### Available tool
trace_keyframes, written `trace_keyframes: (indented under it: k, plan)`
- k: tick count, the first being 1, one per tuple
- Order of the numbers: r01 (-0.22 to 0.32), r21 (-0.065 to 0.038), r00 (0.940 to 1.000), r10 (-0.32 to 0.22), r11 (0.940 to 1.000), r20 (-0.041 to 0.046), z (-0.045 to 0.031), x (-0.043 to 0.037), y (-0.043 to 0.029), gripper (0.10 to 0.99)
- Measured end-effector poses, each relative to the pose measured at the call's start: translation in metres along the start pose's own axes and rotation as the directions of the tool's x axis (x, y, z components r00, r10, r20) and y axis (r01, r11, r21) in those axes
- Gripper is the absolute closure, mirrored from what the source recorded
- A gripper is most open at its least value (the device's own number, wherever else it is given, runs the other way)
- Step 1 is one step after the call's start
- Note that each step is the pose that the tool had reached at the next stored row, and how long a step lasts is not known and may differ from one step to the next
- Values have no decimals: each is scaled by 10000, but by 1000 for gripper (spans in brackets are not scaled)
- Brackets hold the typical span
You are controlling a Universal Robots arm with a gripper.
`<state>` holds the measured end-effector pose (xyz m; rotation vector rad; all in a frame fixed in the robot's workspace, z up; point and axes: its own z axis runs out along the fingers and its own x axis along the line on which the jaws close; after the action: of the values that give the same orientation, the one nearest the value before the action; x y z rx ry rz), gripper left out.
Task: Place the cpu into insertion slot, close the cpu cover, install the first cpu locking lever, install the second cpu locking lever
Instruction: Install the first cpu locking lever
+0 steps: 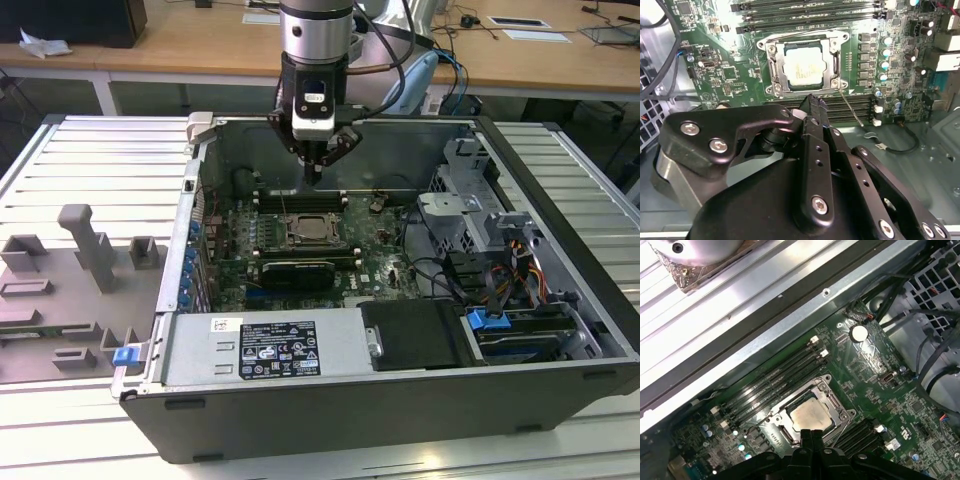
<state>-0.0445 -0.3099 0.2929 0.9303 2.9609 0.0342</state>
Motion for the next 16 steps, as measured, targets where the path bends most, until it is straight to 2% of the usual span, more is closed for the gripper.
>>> trace_keyframes:
  k: [6, 10, 14, 16]
  plan:
    - [488, -15, 9988, -488, 9988, -16, 0, 0, 0, 980]
    - [1156, -36, 9933, -1157, 9933, -36, 0, 0, 0, 980]
    - [1545, -50, 9880, -1545, 9880, -46, 0, 0, 0, 980]
    - [1832, -59, 9831, -1832, 9831, -54, 0, 0, 0, 980]
